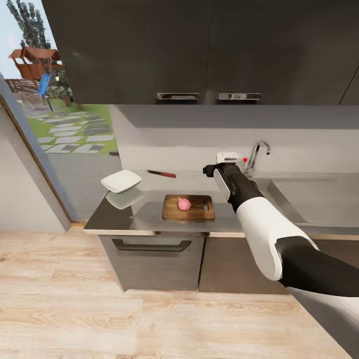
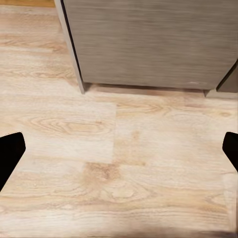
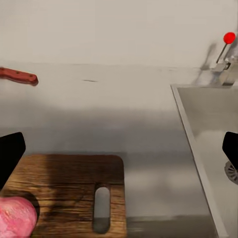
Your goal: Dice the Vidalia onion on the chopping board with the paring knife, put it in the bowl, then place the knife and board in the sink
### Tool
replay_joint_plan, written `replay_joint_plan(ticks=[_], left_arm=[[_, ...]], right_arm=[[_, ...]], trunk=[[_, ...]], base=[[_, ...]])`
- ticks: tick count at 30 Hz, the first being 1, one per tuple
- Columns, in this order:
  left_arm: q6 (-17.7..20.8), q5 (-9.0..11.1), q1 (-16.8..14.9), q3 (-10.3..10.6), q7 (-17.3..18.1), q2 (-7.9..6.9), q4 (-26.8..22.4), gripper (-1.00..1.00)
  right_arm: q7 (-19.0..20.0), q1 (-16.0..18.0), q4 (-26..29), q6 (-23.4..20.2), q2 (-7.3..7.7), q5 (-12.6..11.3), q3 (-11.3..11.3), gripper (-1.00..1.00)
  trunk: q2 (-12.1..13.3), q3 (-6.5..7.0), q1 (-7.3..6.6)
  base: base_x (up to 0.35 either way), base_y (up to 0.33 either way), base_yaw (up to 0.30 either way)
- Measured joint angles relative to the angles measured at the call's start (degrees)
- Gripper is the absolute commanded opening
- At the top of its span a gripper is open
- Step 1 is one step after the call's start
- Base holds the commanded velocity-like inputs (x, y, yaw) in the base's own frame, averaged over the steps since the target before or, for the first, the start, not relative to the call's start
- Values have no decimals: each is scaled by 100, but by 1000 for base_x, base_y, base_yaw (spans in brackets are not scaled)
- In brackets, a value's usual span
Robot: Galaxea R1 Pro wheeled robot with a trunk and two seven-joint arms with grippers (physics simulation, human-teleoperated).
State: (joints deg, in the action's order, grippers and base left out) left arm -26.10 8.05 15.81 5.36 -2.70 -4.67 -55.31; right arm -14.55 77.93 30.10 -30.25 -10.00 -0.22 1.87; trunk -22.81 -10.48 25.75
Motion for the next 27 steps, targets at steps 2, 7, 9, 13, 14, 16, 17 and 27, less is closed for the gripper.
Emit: replay_joint_plan(ticks=[2,7,9,13,14,16,17,27], left_arm=[[0,0,0,0,0,-1,1,100],[1,5,0,0,0,-1,4,100],[1,7,0,0,0,0,7,100],[1,8,0,-1,0,1,38,100],[1,8,0,0,0,1,40,100],[1,8,0,-1,0,-2,43,100],[1,8,0,-1,0,-4,44,100],[2,7,0,-4,7,-2,180,100]], right_arm=[[3,0,-12,0,0,0,0,100],[4,0,-19,0,0,-1,0,100],[8,0,-21,0,0,-1,0,100],[19,0,-26,1,0,-1,0,100],[20,0,-27,1,0,-1,0,100],[21,0,-28,1,0,-1,0,100],[22,-1,-28,1,0,-1,0,100],[29,-13,-28,1,0,-1,-3,100]], trunk=[[0,0,0],[0,0,-1],[-1,0,-1],[-1,0,-3],[-1,0,-2],[-1,0,-3],[-1,0,-3],[-1,0,-4]], base=[[39,-286,285],[84,-290,285],[129,-288,285],[203,-265,285],[247,-249,285],[255,-235,285],[265,-206,285],[310,-38,182]])
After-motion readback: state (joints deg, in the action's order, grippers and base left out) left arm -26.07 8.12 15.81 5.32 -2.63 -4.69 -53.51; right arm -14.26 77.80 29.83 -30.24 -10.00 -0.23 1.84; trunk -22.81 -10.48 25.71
